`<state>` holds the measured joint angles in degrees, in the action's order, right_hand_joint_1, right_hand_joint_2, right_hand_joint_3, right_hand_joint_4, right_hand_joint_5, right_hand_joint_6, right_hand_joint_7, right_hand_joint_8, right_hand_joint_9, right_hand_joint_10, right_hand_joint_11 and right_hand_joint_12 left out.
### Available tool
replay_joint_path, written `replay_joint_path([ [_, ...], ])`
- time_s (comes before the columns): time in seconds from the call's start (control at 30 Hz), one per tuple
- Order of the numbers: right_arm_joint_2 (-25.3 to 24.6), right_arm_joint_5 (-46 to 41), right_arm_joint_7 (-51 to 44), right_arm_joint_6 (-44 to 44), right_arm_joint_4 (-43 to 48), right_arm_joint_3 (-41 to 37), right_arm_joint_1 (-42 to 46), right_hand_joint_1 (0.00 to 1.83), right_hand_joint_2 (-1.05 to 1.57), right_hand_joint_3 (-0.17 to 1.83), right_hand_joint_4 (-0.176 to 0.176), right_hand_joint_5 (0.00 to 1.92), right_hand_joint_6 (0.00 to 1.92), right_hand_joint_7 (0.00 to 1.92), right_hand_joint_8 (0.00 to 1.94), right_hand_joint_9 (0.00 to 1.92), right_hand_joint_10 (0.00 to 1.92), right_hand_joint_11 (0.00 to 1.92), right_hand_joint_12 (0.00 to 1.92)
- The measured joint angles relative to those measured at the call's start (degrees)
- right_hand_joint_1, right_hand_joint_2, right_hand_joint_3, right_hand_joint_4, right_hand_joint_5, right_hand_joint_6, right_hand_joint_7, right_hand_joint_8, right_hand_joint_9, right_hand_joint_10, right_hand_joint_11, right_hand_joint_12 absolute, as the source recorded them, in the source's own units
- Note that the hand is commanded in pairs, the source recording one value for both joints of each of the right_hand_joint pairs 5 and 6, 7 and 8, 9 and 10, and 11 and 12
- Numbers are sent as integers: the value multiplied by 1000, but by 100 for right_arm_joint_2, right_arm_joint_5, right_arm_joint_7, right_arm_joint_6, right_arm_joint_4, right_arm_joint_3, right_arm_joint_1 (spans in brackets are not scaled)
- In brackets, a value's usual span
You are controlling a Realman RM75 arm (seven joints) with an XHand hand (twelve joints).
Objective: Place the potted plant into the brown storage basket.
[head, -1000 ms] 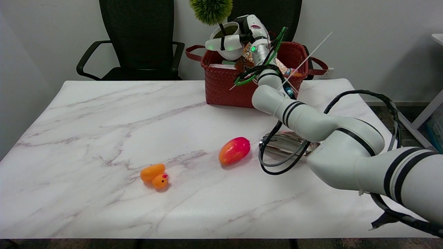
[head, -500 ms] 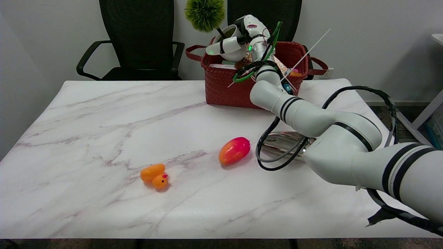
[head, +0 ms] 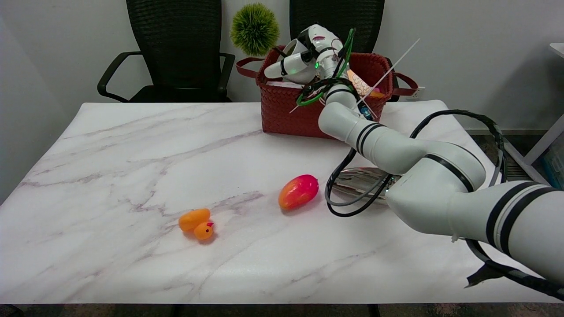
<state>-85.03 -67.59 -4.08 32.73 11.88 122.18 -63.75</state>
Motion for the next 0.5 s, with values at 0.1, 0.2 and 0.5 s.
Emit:
replay_joint_path([
  [0.1,4,-47,-69,-24,-10,-17,0,955,319,113,0,762,762,1137,1137,976,976,659,659],
  [0.2,11,-94,-122,-40,-14,-36,0,948,311,120,0,655,655,1136,1136,925,925,662,662],
  [0.5,27,-350,-225,-84,-11,-89,26,961,252,164,0,364,364,881,881,688,688,619,619],
])
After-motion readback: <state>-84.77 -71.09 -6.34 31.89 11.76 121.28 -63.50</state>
